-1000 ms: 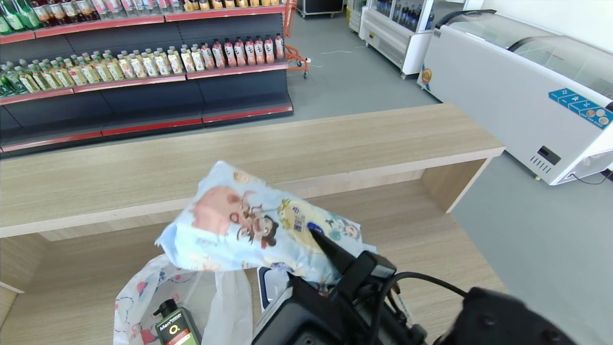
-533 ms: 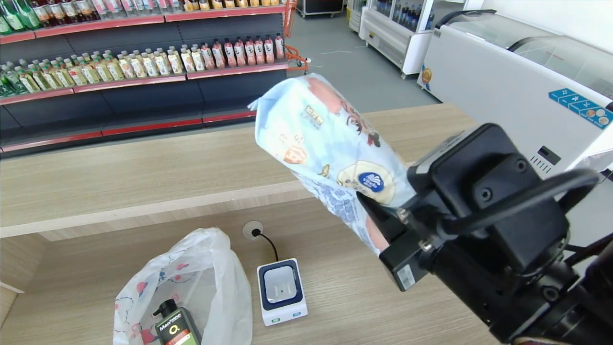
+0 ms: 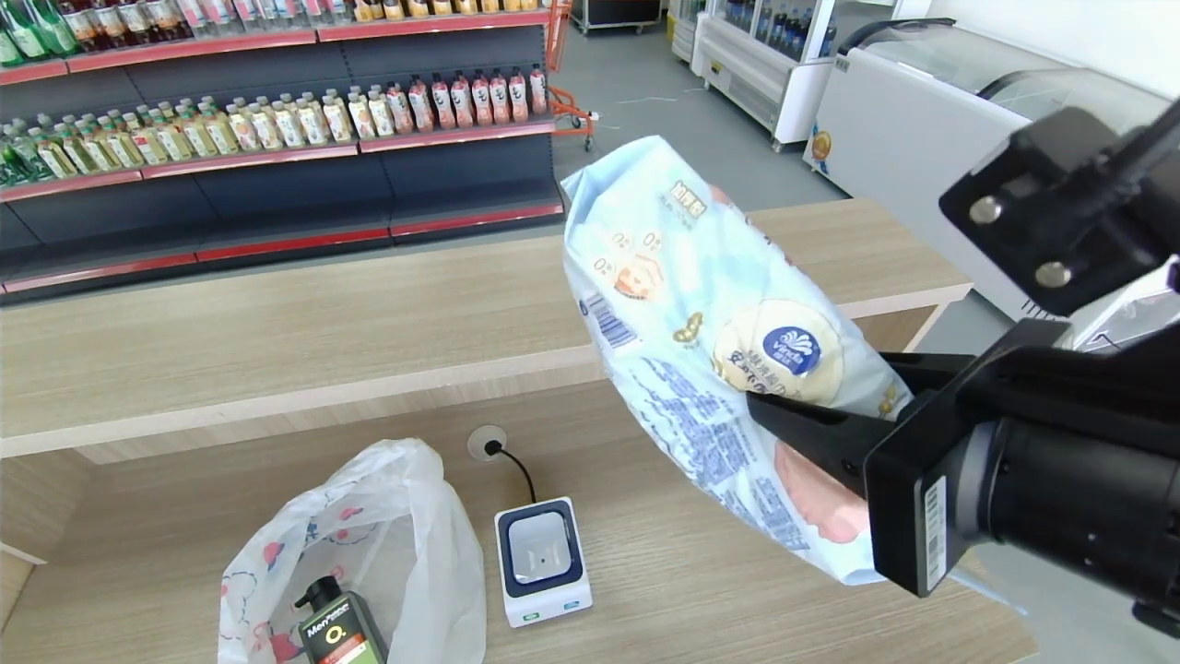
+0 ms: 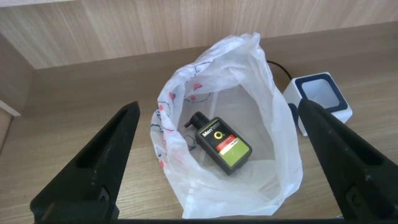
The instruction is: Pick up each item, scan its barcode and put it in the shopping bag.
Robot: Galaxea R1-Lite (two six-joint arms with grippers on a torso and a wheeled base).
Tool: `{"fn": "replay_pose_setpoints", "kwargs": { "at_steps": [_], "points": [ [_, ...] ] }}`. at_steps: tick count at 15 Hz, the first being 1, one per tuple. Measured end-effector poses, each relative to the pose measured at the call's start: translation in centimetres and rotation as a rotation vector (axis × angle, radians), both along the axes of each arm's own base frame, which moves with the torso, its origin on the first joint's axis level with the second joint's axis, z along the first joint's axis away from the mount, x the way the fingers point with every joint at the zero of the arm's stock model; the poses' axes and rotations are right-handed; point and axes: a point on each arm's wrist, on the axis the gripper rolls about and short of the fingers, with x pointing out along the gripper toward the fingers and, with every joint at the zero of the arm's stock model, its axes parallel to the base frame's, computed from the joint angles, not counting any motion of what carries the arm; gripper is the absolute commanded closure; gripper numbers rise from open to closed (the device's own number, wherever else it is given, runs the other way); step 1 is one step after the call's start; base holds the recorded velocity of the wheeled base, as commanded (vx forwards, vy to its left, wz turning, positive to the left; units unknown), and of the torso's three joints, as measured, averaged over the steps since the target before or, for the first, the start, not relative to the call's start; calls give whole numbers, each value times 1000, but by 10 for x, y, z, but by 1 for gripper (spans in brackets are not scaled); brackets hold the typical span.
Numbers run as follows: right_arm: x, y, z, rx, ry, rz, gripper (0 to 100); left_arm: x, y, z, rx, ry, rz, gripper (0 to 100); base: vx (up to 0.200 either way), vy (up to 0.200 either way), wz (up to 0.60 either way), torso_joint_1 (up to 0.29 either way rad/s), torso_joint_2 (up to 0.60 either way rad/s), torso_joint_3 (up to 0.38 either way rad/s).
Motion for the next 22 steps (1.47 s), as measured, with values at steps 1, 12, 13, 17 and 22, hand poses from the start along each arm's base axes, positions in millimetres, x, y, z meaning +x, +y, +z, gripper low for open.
{"fn": "replay_pose_setpoints", "kwargs": {
  "at_steps": [1,12,13,17,22],
  "points": [
    [-1,-1,-6,-17,1,-24,100,0,0,0,0,0,0,0,0,0,0,0,0,0],
    [-12,-20,-19,-128,-88,80,100,0,0,0,0,0,0,0,0,0,382,3,2,1],
    [-13,-20,-20,-132,-87,88,100,0,0,0,0,0,0,0,0,0,600,2,-2,2],
    [-13,-13,-22,-115,-89,113,100,0,0,0,0,0,0,0,0,0,600,2,6,2],
    [2,-7,-44,-152,-26,61,100,0,0,0,0,-1,0,0,0,0,120,0,0,0]
  ]
}}
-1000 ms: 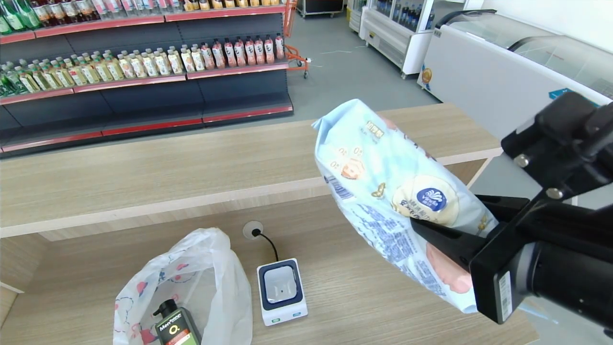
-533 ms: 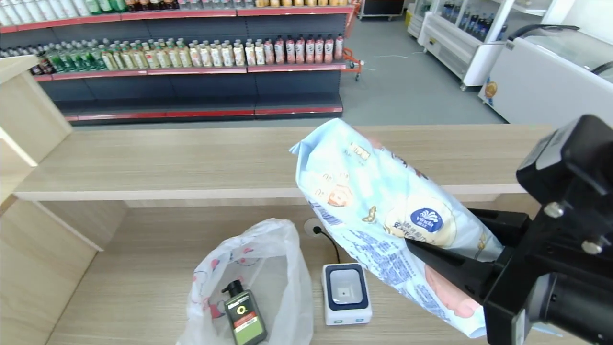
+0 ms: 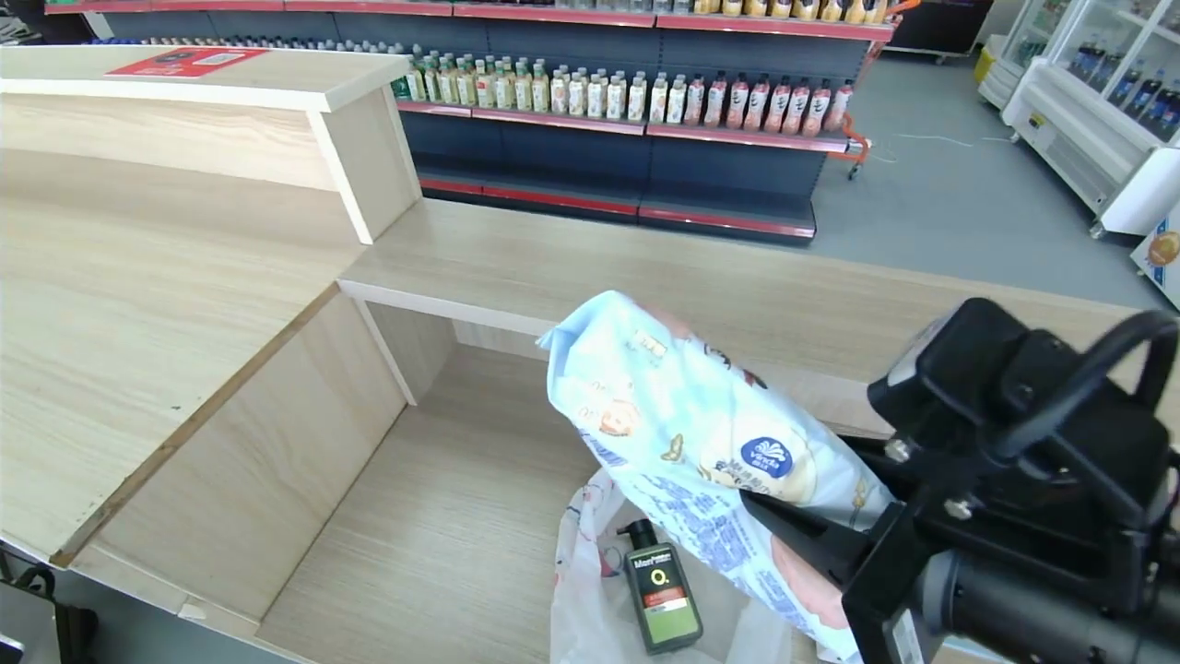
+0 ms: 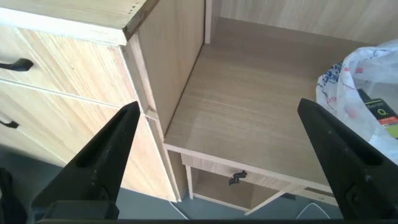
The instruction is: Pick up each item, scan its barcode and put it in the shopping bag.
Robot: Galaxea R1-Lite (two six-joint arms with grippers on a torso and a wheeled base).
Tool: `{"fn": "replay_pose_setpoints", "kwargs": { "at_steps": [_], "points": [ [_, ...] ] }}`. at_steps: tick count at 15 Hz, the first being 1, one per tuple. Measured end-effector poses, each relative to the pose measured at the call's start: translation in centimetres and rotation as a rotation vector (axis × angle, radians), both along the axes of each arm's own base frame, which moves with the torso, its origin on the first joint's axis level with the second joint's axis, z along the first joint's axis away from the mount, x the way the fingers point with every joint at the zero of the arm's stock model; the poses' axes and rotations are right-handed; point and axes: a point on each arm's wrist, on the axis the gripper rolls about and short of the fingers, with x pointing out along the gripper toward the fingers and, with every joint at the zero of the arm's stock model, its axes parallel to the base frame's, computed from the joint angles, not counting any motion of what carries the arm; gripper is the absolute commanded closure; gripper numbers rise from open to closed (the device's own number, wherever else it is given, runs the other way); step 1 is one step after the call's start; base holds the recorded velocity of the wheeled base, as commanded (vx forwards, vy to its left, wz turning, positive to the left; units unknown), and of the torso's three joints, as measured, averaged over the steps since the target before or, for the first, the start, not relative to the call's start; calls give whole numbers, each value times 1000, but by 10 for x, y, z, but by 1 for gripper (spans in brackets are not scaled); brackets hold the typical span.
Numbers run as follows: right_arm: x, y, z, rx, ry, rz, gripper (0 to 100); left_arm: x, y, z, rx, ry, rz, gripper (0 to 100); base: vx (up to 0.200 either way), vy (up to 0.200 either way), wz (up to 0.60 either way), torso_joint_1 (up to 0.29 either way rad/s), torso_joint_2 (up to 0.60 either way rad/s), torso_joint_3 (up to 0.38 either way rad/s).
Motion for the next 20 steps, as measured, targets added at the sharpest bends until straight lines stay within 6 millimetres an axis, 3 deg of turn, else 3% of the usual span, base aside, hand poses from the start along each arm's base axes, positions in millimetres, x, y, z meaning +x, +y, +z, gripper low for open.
{"fn": "replay_pose_setpoints", "kwargs": {
  "at_steps": [5,10,16,20],
  "points": [
    [41,-15,-35,-56,104,-227,100,0,0,0,0,0,0,0,0,0,0,0,0,0],
    [61,-22,-66,48,267,-387,100,0,0,0,0,1,-1,0,0,0,0,0,0,0],
    [72,2,-88,160,334,-429,100,0,0,0,0,1,0,0,0,0,0,0,0,0],
    [61,0,-104,101,348,-443,100,0,0,0,0,1,0,0,0,0,0,0,0,0]
  ]
}}
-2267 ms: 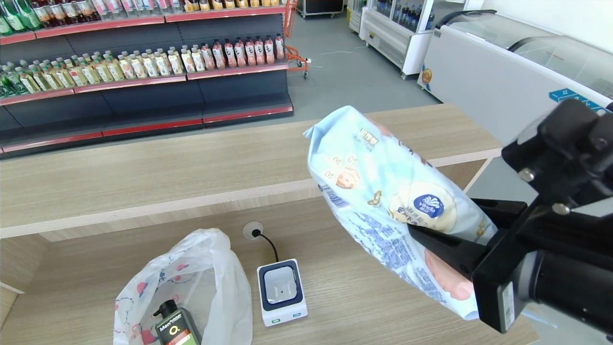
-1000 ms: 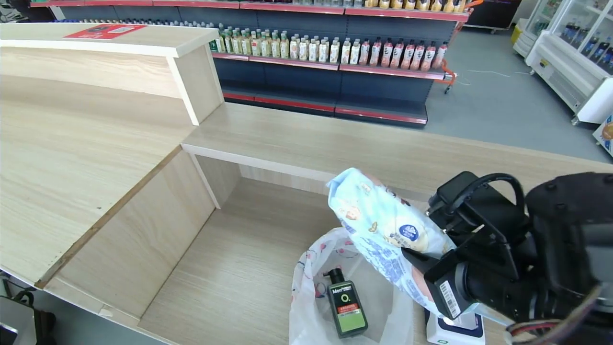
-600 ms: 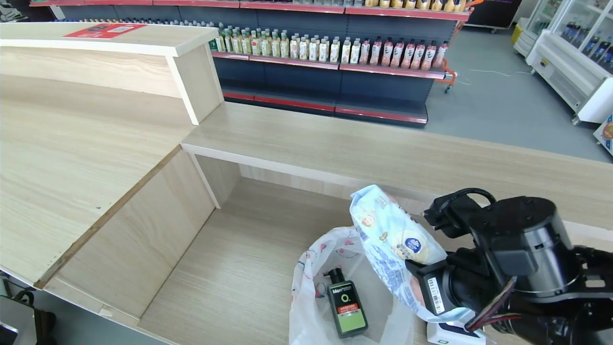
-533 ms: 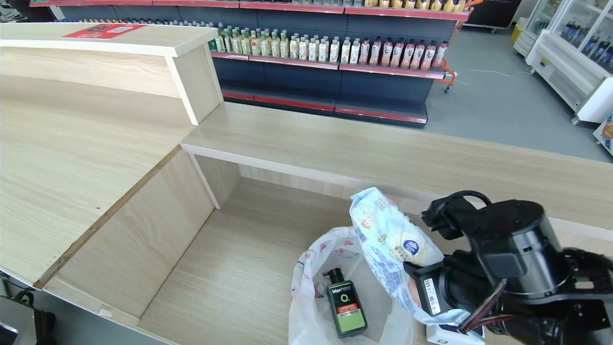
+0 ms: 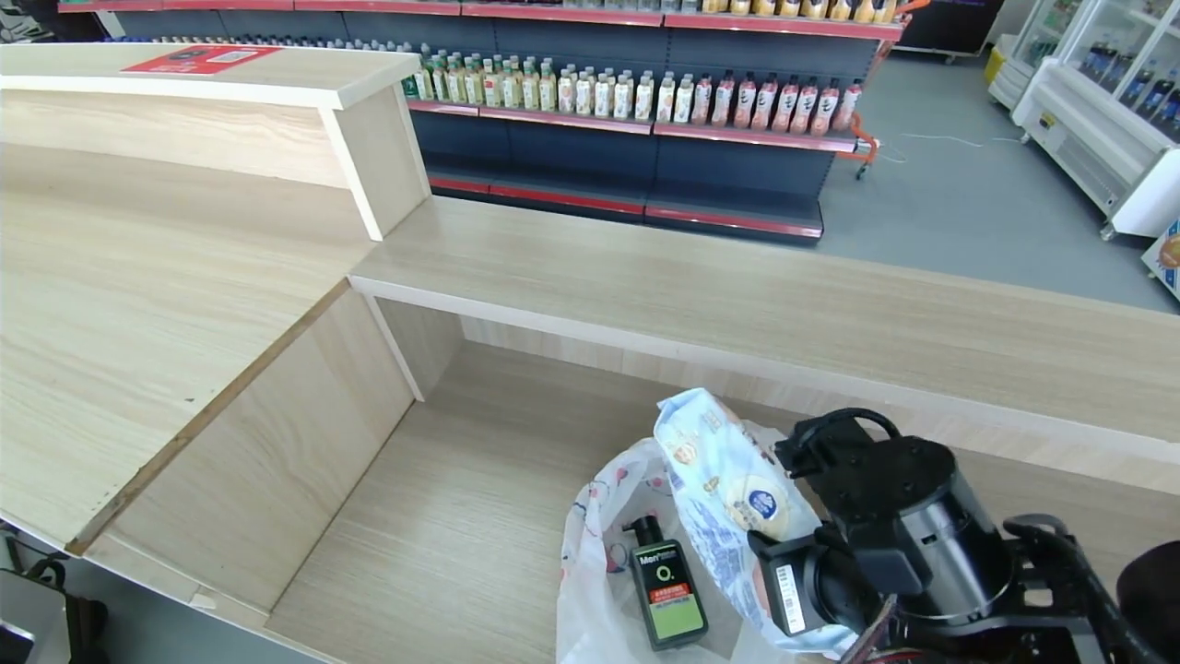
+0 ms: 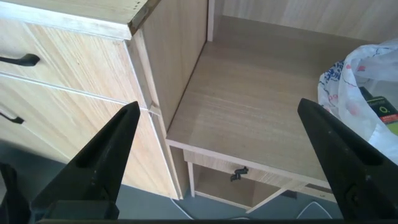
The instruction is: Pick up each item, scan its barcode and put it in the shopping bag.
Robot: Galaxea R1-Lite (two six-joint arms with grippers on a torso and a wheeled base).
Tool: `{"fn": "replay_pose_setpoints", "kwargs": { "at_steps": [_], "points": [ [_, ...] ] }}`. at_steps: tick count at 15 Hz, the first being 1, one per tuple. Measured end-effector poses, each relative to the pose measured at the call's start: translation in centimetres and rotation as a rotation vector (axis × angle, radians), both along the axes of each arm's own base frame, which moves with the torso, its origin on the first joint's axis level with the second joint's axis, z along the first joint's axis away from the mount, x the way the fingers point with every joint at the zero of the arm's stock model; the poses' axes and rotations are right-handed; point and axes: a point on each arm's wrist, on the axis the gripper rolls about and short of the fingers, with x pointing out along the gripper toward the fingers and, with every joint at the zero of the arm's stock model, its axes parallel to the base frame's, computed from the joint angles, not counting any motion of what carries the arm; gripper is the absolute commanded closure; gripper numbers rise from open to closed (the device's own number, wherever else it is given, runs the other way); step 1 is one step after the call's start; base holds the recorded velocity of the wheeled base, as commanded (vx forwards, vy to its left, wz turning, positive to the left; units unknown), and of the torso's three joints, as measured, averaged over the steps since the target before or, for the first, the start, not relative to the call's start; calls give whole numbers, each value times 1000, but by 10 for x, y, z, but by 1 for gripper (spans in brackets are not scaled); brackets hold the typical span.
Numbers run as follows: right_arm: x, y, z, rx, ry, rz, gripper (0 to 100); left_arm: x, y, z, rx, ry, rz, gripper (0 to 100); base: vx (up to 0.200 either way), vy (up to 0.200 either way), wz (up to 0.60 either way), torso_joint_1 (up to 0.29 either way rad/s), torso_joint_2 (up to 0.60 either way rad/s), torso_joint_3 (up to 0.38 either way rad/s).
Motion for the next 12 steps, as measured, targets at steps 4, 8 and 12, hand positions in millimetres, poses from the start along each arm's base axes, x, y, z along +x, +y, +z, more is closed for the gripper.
{"fn": "replay_pose_setpoints", "kwargs": {
  "at_steps": [4,8,12],
  "points": [
    [-15,-11,-27,11,73,-52,100,0,0,0,0,0,0,0,0,0,0,0,0,0],
    [-6,-3,-33,70,50,-74,100,0,0,0,0,0,0,0,0,0,0,0,0,0],
    [10,17,-17,182,-20,-89,100,0,0,0,0,0,0,0,0,0,0,0,0,0]
  ]
}}
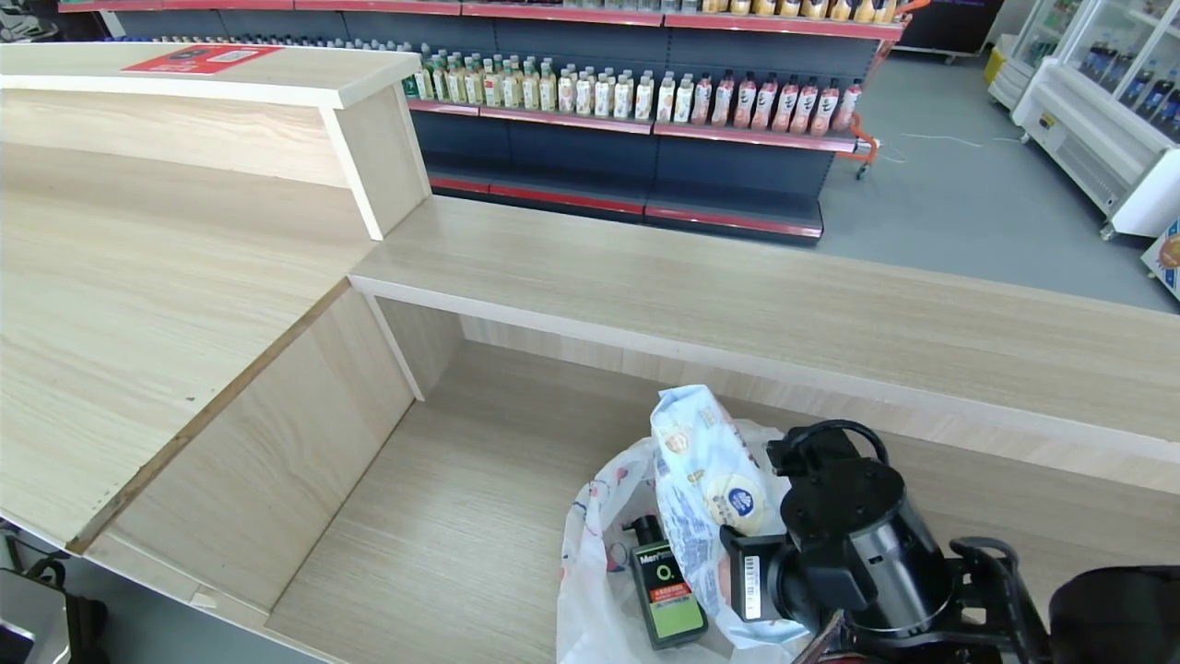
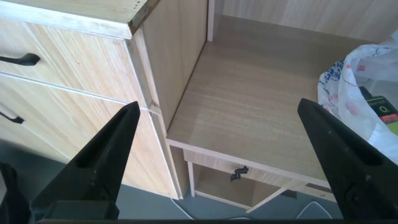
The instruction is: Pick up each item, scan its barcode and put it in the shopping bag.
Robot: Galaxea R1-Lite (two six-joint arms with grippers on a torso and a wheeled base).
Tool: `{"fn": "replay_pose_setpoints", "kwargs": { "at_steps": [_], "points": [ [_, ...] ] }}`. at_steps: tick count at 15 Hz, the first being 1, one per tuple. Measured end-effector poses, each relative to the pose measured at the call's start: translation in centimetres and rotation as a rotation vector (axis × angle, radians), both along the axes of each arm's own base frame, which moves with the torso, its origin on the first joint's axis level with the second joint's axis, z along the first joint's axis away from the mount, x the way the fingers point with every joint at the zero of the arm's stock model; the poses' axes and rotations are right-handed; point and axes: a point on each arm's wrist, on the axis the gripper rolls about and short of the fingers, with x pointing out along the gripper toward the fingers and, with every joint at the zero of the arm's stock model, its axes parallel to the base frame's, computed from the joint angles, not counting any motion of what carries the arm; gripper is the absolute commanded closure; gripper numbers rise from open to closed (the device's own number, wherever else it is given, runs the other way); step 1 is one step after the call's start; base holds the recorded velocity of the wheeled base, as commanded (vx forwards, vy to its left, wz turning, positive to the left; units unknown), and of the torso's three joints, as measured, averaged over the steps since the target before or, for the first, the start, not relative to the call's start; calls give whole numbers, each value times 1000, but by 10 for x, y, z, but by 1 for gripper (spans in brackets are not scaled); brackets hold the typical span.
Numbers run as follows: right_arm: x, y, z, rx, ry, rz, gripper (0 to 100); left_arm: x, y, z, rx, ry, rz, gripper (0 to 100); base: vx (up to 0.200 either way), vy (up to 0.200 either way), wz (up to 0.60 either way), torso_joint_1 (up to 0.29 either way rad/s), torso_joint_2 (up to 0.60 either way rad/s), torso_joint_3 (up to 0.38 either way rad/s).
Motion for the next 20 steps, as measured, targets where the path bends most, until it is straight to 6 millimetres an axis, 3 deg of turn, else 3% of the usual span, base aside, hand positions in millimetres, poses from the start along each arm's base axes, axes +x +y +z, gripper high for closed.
{"fn": "replay_pose_setpoints", "kwargs": {
  "at_steps": [3,5,11,20],
  "points": [
    [-1,-6,6,-283,-44,-26,100,0,0,0,0,0,-1,0,0,0,0,0,0,0],
    [-2,-10,19,-353,-74,-11,100,0,0,0,0,0,-1,0,0,0,0,0,0,0],
    [-5,-11,39,-345,-126,12,100,0,0,0,0,0,0,0,0,0,400,1,0,2],
    [3,-11,20,-409,-71,2,100,0,0,0,0,0,-1,0,0,0,0,0,0,0]
  ]
}}
